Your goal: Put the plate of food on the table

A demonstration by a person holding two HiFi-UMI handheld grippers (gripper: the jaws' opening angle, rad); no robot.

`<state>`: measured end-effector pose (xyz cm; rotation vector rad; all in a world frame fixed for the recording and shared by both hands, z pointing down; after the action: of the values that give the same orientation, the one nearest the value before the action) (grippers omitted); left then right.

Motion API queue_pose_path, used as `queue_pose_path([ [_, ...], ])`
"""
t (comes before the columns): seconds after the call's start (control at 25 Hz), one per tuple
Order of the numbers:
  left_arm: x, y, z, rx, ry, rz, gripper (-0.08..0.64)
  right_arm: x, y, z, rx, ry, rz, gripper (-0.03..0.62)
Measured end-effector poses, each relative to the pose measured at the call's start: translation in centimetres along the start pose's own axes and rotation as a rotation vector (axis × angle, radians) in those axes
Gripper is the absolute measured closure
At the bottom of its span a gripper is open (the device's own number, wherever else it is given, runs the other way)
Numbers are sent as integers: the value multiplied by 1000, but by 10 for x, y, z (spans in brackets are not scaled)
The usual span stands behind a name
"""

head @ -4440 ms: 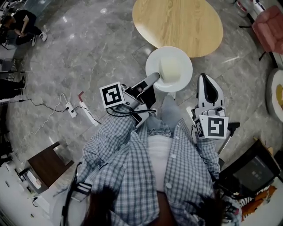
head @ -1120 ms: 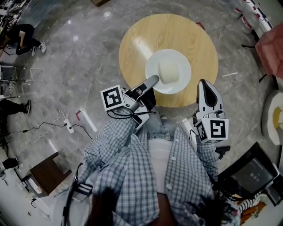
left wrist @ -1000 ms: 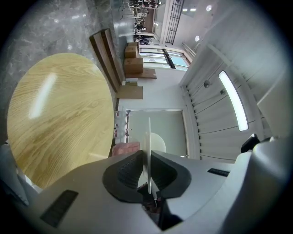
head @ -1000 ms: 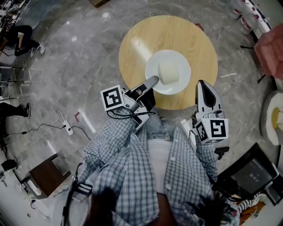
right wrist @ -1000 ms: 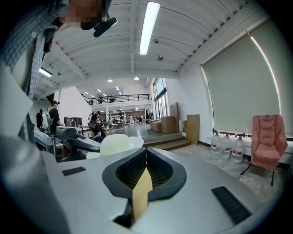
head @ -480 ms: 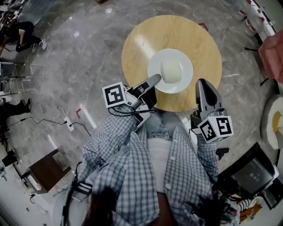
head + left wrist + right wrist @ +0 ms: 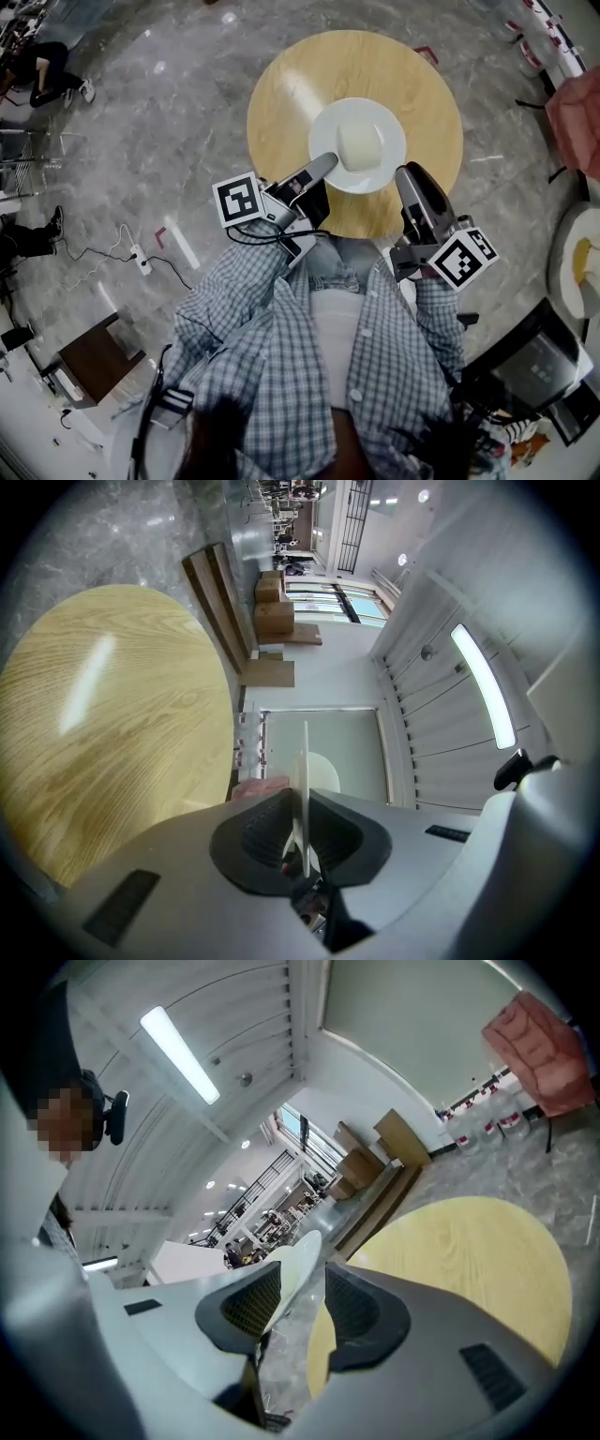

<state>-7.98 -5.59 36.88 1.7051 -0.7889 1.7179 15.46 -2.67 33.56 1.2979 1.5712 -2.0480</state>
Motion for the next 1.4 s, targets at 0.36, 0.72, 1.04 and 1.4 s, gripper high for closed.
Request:
queue_pose_path([
  [0.36, -7, 1, 1, -7, -3, 17, 529, -1, -5, 11, 69, -18, 36, 465],
  [0.72, -3, 7, 18, -1, 33, 23, 529, -12, 8, 27, 85, -29, 101, 528],
  [1.04, 9, 7, 6, 9, 82, 35, 529, -15, -12, 22, 145, -74, 84, 528],
  [1.4, 42, 21, 36, 35, 133, 56, 531, -57, -19, 45, 189, -134, 79, 528],
])
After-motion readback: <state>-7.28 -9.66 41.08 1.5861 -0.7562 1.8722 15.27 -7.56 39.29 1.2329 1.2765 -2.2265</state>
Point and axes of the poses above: the fingertips, and each gripper's own axes: z forward along the fingers, x to its left, y out of its top, the point moved 8 cm from there along -z, backward along the fingers, and after that the axes turned 12 degrees about -x, right-handed, at the moved point
